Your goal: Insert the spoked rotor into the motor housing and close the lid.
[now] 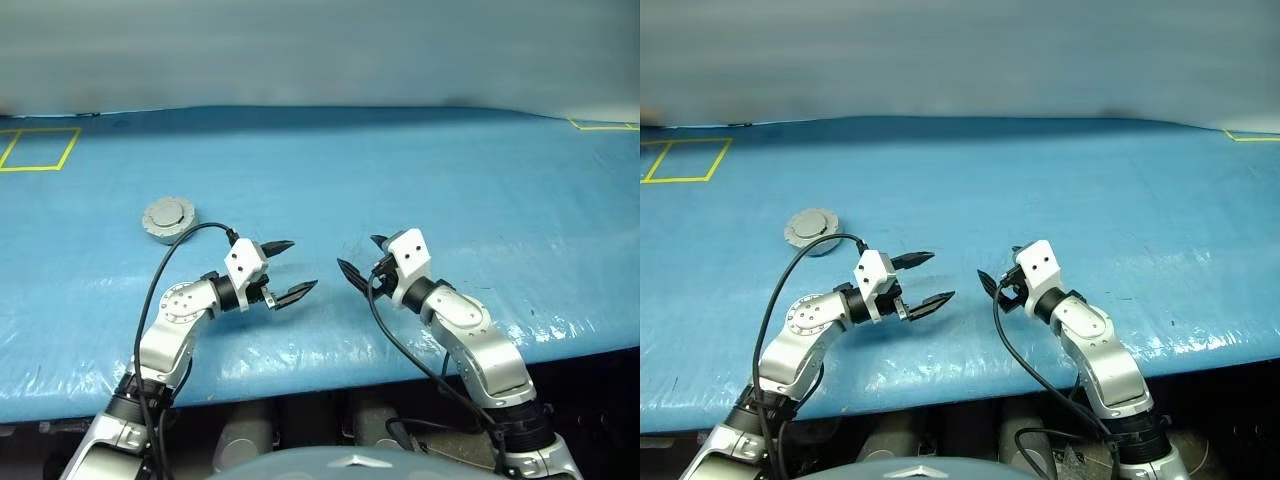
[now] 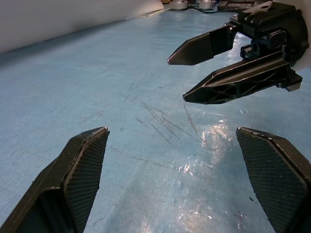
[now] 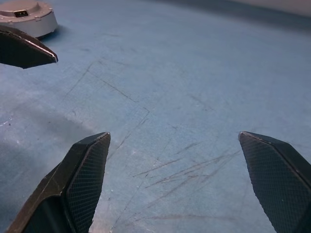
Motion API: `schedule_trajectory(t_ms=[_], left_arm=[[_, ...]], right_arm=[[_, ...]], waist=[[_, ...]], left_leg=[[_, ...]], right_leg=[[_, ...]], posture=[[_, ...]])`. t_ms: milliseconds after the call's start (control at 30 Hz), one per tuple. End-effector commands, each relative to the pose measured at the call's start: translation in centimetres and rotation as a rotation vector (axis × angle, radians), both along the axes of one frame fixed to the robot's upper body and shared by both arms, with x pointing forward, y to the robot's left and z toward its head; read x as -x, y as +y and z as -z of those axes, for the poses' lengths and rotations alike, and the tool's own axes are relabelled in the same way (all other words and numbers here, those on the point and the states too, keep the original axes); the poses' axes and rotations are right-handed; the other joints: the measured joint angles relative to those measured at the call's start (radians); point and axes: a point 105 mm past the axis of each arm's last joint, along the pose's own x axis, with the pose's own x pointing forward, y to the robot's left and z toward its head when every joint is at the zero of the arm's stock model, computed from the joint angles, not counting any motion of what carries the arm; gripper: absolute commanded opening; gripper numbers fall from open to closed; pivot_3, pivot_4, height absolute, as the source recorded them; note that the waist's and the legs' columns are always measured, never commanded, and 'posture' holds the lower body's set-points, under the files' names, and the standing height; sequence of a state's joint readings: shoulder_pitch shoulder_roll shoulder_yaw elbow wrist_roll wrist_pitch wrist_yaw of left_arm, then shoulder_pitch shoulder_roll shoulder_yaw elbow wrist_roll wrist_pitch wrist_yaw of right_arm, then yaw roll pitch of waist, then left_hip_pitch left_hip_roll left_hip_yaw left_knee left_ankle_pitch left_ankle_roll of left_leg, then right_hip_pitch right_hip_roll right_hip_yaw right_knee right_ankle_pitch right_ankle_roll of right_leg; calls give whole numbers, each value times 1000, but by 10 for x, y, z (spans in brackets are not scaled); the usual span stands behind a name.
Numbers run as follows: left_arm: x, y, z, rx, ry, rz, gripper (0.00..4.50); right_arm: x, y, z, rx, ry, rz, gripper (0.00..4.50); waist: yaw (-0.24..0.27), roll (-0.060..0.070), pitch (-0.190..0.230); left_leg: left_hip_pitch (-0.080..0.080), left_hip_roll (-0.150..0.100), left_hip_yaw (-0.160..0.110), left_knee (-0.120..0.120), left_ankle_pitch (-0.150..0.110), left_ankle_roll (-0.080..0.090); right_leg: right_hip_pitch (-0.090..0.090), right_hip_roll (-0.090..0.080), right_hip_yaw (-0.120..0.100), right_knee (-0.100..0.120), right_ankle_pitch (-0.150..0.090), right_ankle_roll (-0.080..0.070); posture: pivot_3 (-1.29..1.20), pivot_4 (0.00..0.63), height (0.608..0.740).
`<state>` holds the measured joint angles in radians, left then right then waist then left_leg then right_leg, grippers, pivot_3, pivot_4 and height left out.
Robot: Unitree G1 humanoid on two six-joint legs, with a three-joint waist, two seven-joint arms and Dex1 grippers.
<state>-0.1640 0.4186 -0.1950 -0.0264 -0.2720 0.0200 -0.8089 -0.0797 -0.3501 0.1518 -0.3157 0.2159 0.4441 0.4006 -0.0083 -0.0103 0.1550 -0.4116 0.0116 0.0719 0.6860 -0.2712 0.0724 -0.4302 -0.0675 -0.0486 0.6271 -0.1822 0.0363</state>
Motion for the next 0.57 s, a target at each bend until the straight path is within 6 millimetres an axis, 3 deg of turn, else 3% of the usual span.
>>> schedule_trajectory(t_ms=[33, 567], left_arm=[[-5, 4, -14, 35, -54, -30, 4500], [-8, 4, -18, 41, -76, -58, 4500]], right_arm=[[1, -1, -8, 2, -44, -14, 4465], [-3, 3, -8, 10, -51, -26, 4465]], waist=[[0, 0, 0], [0, 0, 0]], left_leg=[[0, 0, 0, 0, 0, 0], [0, 0, 0, 1, 0, 0]], right_leg=[[0, 0, 0, 0, 0, 0], [0, 0, 0, 0, 0, 0]], posture=[[0, 150, 740], [0, 150, 740]])
